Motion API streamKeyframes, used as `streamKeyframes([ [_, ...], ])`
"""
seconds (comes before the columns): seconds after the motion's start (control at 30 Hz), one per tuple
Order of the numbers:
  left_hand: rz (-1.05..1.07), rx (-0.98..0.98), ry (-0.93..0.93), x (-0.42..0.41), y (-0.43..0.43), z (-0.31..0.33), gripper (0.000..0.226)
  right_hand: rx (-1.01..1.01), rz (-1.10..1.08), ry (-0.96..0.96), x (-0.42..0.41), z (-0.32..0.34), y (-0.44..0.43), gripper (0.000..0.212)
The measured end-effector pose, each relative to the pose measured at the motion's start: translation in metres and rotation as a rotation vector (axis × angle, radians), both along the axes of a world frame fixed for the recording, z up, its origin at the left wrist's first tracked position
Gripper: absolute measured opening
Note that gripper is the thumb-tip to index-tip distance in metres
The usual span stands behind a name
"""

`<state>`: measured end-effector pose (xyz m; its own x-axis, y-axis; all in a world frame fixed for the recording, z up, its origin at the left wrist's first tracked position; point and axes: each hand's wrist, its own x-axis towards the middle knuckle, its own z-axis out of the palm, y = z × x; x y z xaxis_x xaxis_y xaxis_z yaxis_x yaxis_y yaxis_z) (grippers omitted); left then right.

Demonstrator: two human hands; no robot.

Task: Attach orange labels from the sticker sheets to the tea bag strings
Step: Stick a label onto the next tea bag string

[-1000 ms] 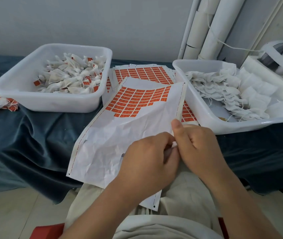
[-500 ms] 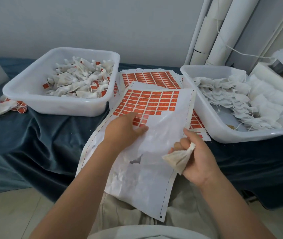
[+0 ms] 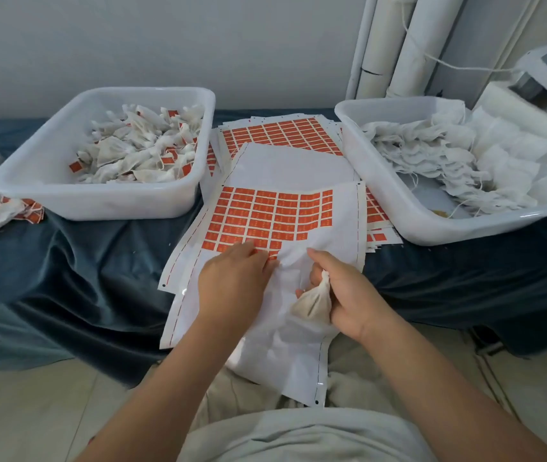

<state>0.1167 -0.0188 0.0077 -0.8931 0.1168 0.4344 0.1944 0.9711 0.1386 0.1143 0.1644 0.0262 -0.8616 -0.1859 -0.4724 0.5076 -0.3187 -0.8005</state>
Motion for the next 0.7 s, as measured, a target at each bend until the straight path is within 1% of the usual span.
streamKeyframes([
  [0.1, -0.069, 0.065, 0.097, 0.005, -0.001, -0.006, 0.021, 0.106, 0.026, 0.062, -0.003, -0.008, 0.003, 0.025],
  [0.17, -0.067, 0.077, 0.108, 0.009, 0.002, -0.004, 0.028, 0.172, 0.039, 0.109, -0.005, -0.011, 0.003, 0.025],
  [0.23, -0.041, 0.116, 0.058, 0.012, 0.006, 0.001, 0.036, 0.297, 0.064, 0.152, -0.005, -0.012, 0.004, 0.020],
  [0.3, -0.030, 0.172, -0.031, 0.011, 0.007, 0.007, 0.034, 0.391, 0.116, 0.199, -0.006, -0.014, 0.007, 0.013],
  [0.37, -0.092, 0.166, -0.061, 0.009, 0.004, 0.009, 0.027, 0.435, 0.130, 0.216, -0.007, -0.018, 0.009, 0.018],
  [0.43, -0.145, 0.081, -0.078, 0.008, 0.001, 0.008, 0.028, 0.454, 0.075, 0.186, -0.011, -0.022, 0.008, 0.035],
  [0.47, -0.139, 0.041, -0.097, 0.007, 0.000, 0.008, 0.031, 0.450, 0.049, 0.160, -0.012, -0.024, 0.008, 0.038],
  [0.57, -0.099, -0.008, -0.116, 0.005, 0.001, 0.002, 0.028, 0.438, 0.031, 0.137, -0.013, -0.026, 0.006, 0.035],
  [0.63, -0.105, 0.031, -0.100, 0.002, 0.000, 0.000, 0.024, 0.446, 0.026, 0.124, -0.014, -0.026, 0.007, 0.036],
  [0.7, -0.122, 0.104, -0.076, 0.001, -0.003, -0.001, 0.021, 0.459, 0.031, 0.128, -0.014, -0.025, 0.006, 0.026],
])
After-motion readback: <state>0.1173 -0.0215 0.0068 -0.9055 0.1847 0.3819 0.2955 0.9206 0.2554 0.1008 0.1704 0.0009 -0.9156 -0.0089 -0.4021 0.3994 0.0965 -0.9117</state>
